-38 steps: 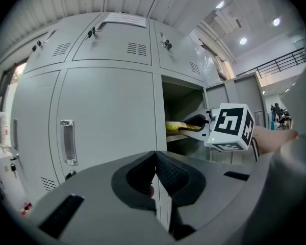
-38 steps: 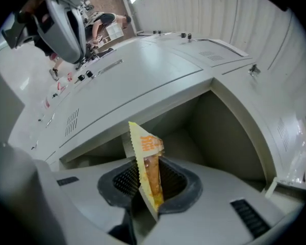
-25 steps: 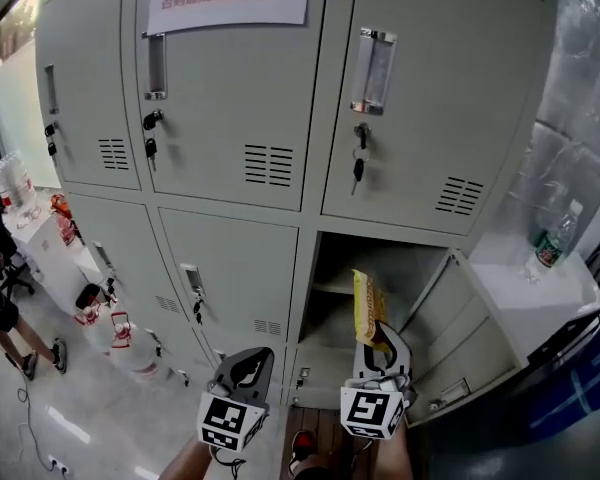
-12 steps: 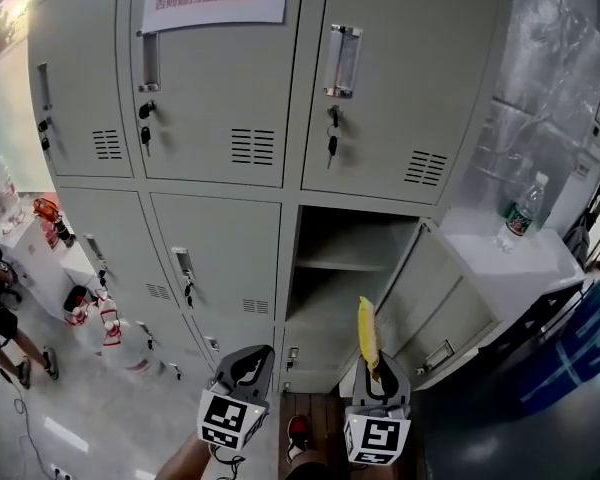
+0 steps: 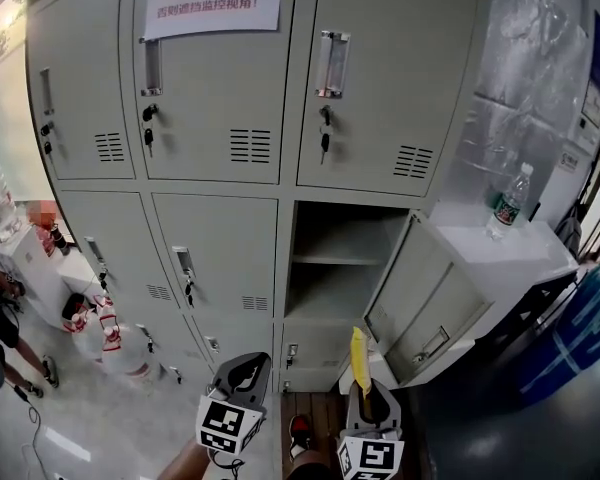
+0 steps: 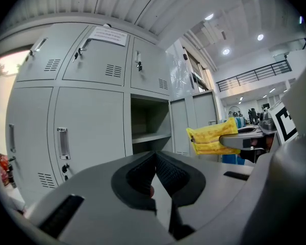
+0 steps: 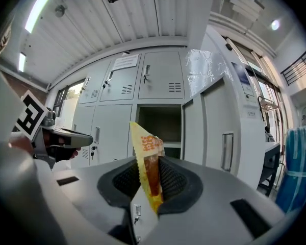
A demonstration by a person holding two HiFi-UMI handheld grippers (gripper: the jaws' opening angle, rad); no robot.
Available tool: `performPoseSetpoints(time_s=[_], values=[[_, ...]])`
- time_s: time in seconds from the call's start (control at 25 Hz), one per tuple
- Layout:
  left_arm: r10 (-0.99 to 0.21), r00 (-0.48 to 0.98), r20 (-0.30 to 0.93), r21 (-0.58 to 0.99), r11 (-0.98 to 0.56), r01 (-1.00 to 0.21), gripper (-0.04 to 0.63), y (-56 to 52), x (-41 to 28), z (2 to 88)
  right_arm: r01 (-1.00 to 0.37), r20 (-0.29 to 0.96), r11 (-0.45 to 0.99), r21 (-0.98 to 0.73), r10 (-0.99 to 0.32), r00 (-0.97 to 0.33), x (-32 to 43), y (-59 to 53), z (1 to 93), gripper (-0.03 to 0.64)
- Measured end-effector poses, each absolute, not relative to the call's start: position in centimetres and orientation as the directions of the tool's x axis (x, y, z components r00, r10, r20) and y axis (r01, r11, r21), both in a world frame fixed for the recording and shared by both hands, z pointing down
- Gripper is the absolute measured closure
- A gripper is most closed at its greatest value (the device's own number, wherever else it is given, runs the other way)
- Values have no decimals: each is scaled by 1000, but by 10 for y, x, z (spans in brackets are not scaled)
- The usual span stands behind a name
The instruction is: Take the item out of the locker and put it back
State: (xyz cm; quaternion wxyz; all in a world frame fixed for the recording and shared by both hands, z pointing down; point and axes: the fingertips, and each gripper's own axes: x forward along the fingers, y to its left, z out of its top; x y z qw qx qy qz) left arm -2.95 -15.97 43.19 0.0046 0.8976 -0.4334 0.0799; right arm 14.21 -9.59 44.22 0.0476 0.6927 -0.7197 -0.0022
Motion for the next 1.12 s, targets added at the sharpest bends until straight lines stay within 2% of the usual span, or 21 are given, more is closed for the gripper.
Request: performPoseSetpoints(time_s=[0.36,1.12], values=[[-770,618,158,-56,-632,-773,574,-149,-32,440,-999,113,41,-15,-993,-42,137,-76,455,534],[-782,602,165,-45,-615,-787,574,-151,-34,444,-999,111,44,-6,-993,-44,139,-74,457,534]])
